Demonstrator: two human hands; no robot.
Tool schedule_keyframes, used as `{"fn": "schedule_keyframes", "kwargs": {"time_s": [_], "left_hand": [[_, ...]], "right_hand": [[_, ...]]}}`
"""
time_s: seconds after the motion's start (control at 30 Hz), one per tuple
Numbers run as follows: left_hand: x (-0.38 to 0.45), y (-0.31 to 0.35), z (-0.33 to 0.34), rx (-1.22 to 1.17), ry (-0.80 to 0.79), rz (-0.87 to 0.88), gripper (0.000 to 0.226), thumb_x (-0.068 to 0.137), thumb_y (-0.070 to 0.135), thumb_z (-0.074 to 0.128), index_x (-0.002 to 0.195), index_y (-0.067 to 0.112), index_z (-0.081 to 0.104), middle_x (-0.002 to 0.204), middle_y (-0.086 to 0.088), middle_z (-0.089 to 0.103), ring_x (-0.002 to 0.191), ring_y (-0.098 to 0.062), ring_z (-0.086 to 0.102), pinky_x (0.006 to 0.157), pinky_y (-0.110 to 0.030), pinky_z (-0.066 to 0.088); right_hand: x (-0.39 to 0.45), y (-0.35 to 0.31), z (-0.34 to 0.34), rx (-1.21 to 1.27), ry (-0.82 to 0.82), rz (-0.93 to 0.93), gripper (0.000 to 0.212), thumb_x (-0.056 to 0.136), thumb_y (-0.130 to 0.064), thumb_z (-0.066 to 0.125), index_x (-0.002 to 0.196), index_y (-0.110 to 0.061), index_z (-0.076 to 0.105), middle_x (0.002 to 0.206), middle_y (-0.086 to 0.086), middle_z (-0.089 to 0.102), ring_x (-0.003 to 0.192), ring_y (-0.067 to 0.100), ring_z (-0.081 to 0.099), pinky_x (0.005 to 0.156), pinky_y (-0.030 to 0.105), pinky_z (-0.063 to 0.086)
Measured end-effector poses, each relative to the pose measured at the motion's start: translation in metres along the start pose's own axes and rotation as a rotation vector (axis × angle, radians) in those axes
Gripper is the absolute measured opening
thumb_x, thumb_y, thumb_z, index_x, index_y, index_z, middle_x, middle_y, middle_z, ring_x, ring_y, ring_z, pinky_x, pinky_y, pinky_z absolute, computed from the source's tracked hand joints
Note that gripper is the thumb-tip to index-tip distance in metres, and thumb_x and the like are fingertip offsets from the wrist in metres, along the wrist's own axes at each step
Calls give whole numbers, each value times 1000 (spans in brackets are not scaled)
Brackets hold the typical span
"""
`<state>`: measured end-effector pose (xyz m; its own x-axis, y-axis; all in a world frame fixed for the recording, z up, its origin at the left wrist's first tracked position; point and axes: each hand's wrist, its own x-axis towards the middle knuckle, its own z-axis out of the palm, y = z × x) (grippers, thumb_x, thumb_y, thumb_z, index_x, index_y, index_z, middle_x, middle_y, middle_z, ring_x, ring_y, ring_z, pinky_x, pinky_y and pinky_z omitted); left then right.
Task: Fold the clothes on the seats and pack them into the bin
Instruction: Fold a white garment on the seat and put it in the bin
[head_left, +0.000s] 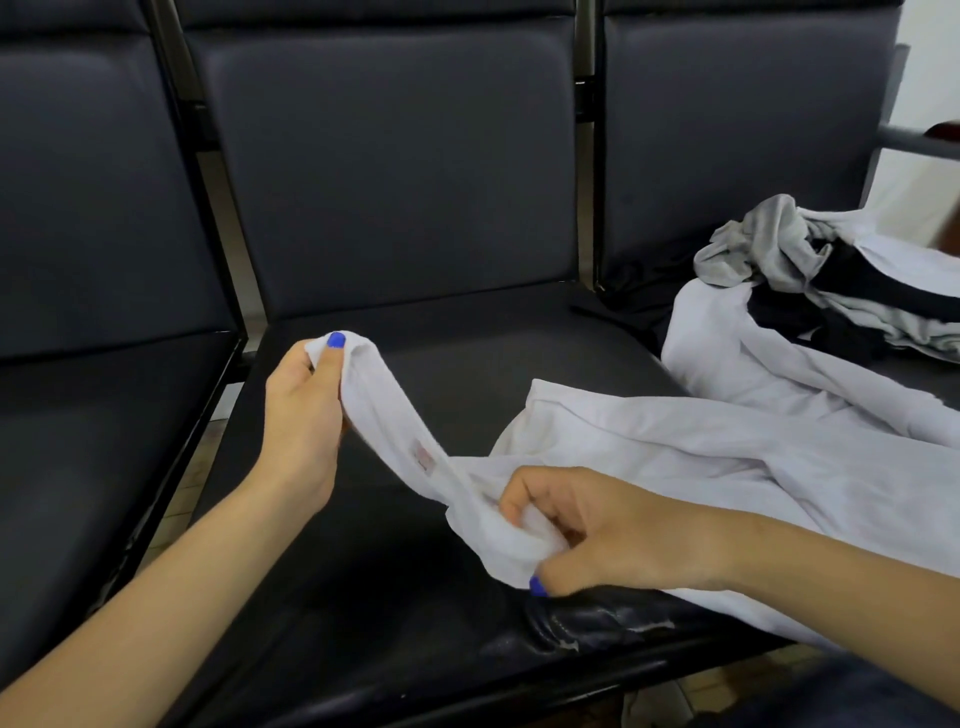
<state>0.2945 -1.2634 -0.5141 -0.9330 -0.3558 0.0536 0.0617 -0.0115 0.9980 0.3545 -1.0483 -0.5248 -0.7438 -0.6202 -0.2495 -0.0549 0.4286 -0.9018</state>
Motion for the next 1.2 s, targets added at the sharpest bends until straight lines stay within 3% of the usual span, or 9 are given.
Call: {"fn": "schedule_keyframes", "kwargs": {"time_s": [0.07,0.13,0.23,0.33,0.53,0.67,0.83,1.03,1.2], "left_hand": [[2,-3,1,6,20,7,11,99,24,46,95,25,56,98,-4,62,101,-28,62,90,-45,52],[3,-5,2,-4,35,9,11,99,23,45,97,25,56,94,0,61,96,-21,61,86,-38,52],[6,-7,0,-31,56,-24,18,100,23,44,110,16,58,105,-7,64,99,-23,63,81,-36,53],[10,-9,-5,-95,81,-68,28,101,22,44,124,9,55,114,-11,63,101,-24,64,70,-33,53],[15,-13,-10,-149,107,-102,31,98,18,49,127,6,52,105,-10,61,85,-19,63,59,-30,50],[16,-15,-9,-126,112,-91,29,100,19,47,125,8,54,107,-10,63,89,-19,64,59,-29,50],[16,-15,-8,-91,122,-68,27,101,21,43,124,11,54,109,-7,62,93,-19,63,67,-33,53],[15,-15,-5,-55,103,-36,19,102,22,41,115,17,55,110,-6,63,99,-21,63,77,-37,55],[10,-16,-1,5,46,13,14,101,24,41,101,22,55,104,-6,63,96,-23,63,83,-45,54]], "right_hand": [[1,1,0,-36,121,-47,21,68,-9,61,79,-24,50,64,-3,48,58,13,44,54,25,36],[2,1,-3,-10,244,-79,24,75,-1,64,79,-18,48,66,3,49,59,17,46,56,31,39],[0,-4,-11,186,421,-47,28,82,3,67,81,-14,45,71,7,56,59,17,54,50,25,44],[-8,-10,-18,411,349,19,19,83,-6,67,84,-14,50,69,11,58,49,18,49,37,22,35],[-21,-13,-34,492,147,-58,20,71,-7,69,76,-27,74,75,-5,64,60,7,54,50,17,39],[-22,-14,-37,422,205,-109,25,65,0,73,75,-23,77,75,-6,68,61,5,56,51,17,41],[-17,-9,-37,201,408,-110,29,76,6,70,93,-18,74,76,-1,71,60,6,57,51,17,45],[-11,1,-44,95,620,-119,12,82,-2,69,78,-13,72,71,8,70,44,8,56,49,17,49],[-11,10,-49,-138,669,-166,17,90,-10,63,95,-26,65,60,-1,63,48,24,62,48,30,53]]}}
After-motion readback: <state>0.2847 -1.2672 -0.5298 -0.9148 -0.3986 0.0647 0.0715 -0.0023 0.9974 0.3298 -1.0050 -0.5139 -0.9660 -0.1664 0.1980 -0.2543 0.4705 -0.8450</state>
